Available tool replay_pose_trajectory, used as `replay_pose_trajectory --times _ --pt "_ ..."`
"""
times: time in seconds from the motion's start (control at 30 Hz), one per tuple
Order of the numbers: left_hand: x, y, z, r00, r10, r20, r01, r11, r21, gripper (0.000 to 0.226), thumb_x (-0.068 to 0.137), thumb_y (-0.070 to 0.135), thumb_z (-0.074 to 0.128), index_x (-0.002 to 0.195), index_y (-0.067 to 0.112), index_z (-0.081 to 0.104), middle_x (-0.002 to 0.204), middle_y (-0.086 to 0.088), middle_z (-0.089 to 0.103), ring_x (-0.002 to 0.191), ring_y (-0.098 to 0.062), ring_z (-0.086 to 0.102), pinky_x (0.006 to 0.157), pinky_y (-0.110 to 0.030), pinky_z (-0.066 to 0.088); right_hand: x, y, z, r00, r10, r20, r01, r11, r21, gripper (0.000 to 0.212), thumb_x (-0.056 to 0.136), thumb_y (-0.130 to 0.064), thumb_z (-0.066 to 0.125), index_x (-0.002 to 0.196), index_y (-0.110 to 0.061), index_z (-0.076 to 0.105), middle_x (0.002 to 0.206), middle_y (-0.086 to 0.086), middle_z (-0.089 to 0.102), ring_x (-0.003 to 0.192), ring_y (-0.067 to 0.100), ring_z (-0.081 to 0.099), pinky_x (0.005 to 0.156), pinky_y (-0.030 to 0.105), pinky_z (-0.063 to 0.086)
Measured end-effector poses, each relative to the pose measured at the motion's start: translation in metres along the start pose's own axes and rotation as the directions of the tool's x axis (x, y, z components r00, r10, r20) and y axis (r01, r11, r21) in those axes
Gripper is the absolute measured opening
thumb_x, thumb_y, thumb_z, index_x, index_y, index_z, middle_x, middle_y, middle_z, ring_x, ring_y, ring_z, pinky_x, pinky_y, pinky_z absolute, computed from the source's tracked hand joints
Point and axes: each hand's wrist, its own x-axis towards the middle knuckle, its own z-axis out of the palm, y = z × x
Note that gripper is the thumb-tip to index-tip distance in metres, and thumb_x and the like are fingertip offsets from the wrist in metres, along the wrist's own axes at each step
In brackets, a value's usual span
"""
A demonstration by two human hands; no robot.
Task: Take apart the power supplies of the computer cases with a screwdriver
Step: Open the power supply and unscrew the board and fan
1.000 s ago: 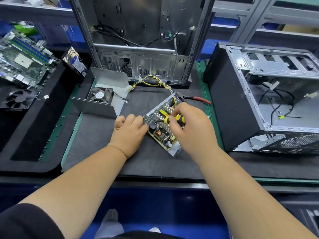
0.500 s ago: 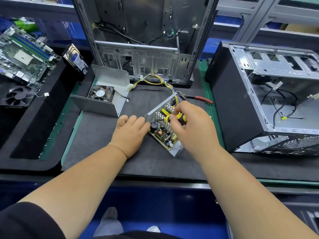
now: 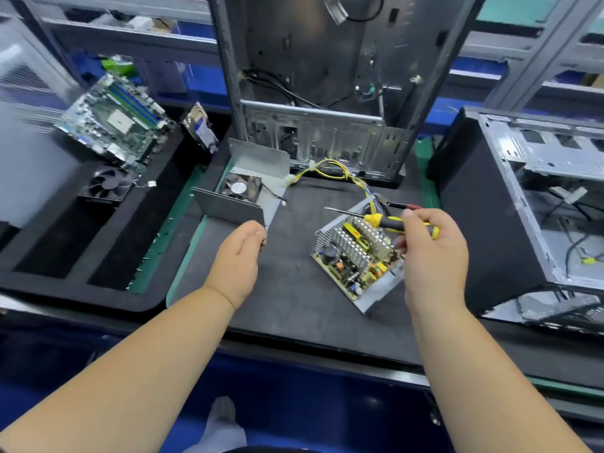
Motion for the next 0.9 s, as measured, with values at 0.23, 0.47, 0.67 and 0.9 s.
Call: replay_pose_trajectory --times 0.23,0.47,0.67,0.9 --pt "0.005 0.006 -0.049 0.985 -0.164 -0.06 0.146 0.963 -0.228 0.025 0.086 0.04 0.045 0.066 0.031 0.058 0.066 0.015 0.046 0.063 -0.007 0.039 0.067 -0.027 0.034 -0.007 -0.015 0.045 0.985 0.148 0.09 -0.162 0.97 0.183 0.015 0.087 -0.032 0.065 0.075 -0.024 0.066 0.064 -0.006 0.064 0.053 0.003 0.051 0.056 0.019 0.043" --pt "0.027 -0.036 -0.162 0.96 -0.167 -0.224 0.23 0.928 0.292 0.019 0.096 0.036 0.057 0.077 0.031 0.059 0.07 0.013 0.059 0.069 -0.005 0.053 0.063 -0.026 0.041 -0.021 -0.04 0.099 0.988 0.096 0.121 -0.116 0.978 0.171 0.014 0.081 -0.037 0.066 0.077 -0.024 0.07 0.075 0.0 0.07 0.057 0.003 0.054 0.063 0.026 0.044" --pt "0.035 -0.083 -0.235 0.909 -0.339 -0.243 0.417 0.761 0.497 0.011 0.094 0.03 0.063 0.087 0.023 0.068 0.085 0.004 0.066 0.087 -0.022 0.061 0.076 -0.033 0.046 -0.031 -0.045 0.165 0.989 0.075 0.13 -0.092 0.987 0.133 0.011 0.093 -0.023 0.065 0.082 -0.021 0.066 0.08 0.002 0.07 0.056 0.003 0.054 0.059 0.02 0.044" --pt "0.045 -0.101 -0.259 0.938 -0.315 -0.146 0.346 0.81 0.474 0.011 0.094 0.032 0.062 0.085 0.03 0.068 0.083 0.01 0.065 0.08 -0.01 0.059 0.07 -0.029 0.043 -0.038 -0.048 0.216 0.985 0.046 0.169 -0.06 0.995 0.081 0.014 0.095 -0.022 0.063 0.092 -0.009 0.067 0.065 -0.011 0.066 0.056 0.004 0.055 0.058 0.019 0.045"
